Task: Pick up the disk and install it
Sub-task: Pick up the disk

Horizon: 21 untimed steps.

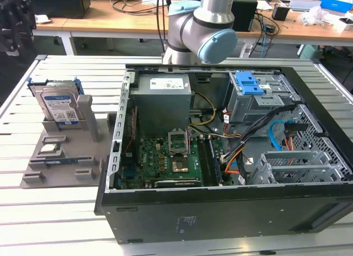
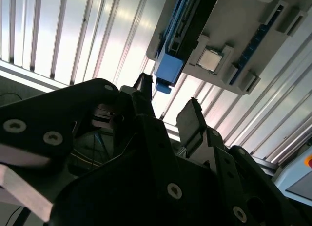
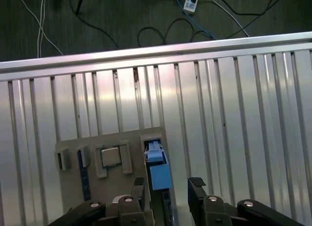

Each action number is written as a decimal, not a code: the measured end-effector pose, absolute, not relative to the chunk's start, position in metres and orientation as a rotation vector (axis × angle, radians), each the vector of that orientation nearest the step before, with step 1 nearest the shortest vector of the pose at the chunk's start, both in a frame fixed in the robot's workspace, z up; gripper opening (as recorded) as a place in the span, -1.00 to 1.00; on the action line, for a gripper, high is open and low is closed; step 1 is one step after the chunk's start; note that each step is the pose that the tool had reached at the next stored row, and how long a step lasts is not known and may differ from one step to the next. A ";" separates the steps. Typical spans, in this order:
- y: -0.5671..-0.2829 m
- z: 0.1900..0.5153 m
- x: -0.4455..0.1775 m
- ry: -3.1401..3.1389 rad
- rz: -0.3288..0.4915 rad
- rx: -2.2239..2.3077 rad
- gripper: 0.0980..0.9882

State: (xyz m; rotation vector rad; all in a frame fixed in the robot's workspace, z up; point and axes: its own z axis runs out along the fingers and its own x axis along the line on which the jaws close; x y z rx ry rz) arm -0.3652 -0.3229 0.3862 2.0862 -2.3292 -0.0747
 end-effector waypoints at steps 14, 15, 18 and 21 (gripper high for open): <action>-0.323 0.375 -0.349 -2.301 -0.060 2.106 -0.14; -0.323 0.375 -0.348 -2.300 -0.060 2.106 -0.14; -0.323 0.372 -0.347 -2.300 -0.060 2.106 -0.14; -0.323 0.371 -0.346 -2.299 -0.060 2.107 -0.14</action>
